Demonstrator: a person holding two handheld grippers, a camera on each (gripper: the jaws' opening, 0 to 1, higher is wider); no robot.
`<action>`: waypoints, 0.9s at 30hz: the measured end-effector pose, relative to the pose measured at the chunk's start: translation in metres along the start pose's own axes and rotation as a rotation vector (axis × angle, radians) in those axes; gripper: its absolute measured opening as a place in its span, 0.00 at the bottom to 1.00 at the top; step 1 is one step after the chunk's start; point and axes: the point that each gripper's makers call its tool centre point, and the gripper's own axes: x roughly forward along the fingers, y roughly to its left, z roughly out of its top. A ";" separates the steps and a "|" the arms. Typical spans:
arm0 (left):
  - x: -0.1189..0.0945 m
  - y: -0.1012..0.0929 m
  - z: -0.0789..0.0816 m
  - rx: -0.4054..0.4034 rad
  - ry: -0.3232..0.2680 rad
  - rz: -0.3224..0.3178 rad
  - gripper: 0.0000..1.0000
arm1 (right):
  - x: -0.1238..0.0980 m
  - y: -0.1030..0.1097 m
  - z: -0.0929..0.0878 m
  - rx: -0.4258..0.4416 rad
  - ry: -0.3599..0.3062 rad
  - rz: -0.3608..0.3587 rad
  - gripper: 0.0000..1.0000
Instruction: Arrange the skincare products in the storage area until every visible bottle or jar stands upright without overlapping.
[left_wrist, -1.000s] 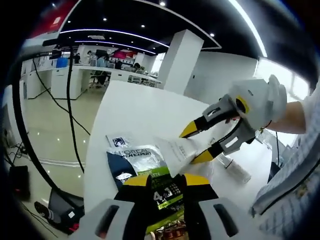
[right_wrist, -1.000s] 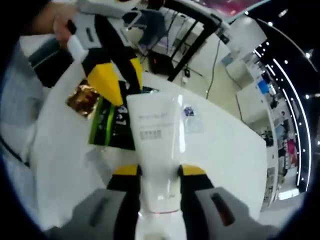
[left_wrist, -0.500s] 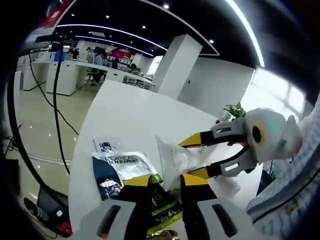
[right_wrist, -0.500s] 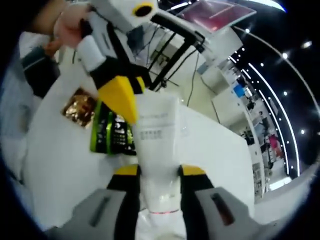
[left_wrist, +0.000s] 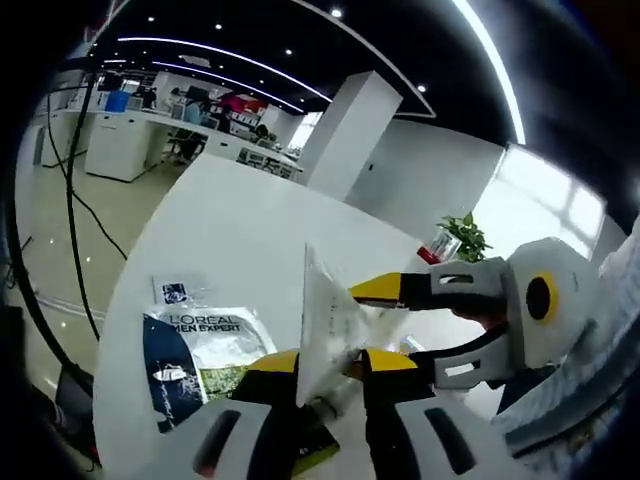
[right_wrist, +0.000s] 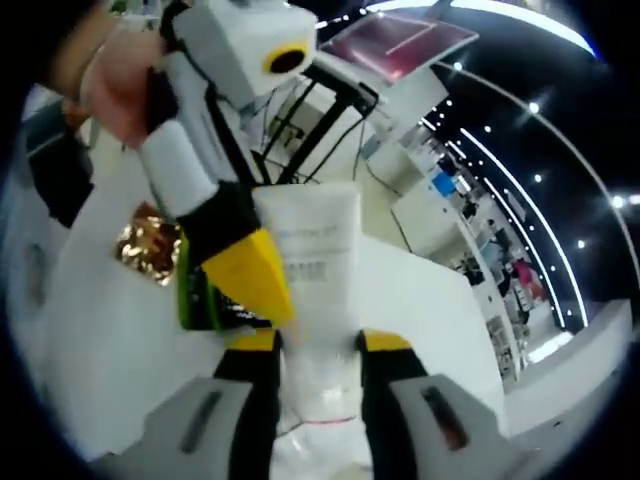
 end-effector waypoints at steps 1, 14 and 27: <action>0.002 -0.002 0.001 -0.008 -0.005 -0.005 0.23 | -0.001 -0.001 0.001 0.005 -0.007 -0.005 0.28; 0.010 -0.013 0.013 0.046 -0.012 0.004 0.16 | -0.003 -0.009 0.005 0.045 -0.048 -0.040 0.29; 0.010 -0.014 0.023 0.196 0.051 0.043 0.13 | -0.002 -0.018 -0.016 0.137 -0.033 -0.055 0.30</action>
